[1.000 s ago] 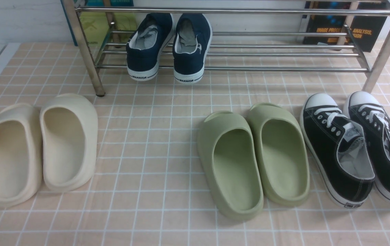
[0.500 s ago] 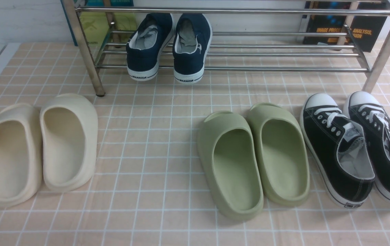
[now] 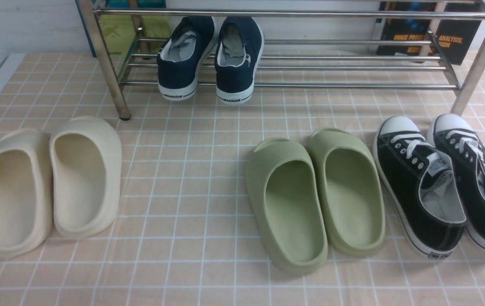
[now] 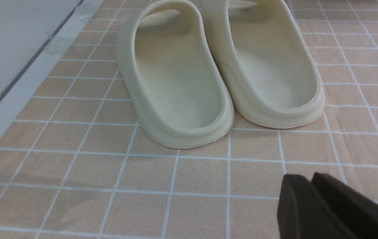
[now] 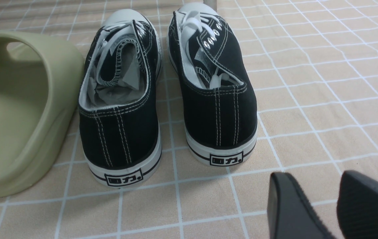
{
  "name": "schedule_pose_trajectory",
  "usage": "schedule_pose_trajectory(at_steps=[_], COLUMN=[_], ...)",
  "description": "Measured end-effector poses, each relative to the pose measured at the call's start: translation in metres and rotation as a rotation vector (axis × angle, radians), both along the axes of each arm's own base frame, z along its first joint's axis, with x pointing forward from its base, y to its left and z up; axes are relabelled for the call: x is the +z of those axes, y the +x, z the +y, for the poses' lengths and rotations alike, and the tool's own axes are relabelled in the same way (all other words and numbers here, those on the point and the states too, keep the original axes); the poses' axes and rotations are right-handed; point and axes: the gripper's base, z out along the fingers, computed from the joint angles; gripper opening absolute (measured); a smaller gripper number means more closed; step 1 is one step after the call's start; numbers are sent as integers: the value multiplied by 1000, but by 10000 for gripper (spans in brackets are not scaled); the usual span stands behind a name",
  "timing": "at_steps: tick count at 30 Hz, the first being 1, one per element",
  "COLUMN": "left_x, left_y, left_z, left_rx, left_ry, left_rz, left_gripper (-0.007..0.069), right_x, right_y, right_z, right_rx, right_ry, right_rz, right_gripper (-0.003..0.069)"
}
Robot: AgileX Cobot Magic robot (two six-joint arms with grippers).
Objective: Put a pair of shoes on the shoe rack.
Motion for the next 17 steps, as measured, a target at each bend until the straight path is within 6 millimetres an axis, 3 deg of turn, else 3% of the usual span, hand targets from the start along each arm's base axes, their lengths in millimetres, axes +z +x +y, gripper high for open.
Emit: schedule_pose_trajectory(at_steps=[17], left_x=[0], left_y=[0], left_z=[0], left_rx=[0], left_ry=[4], left_rz=[0], left_gripper=[94], right_x=[0], right_y=[0], right_z=[0], right_rx=[0], right_ry=[-2], right_rz=[0], right_gripper=[239])
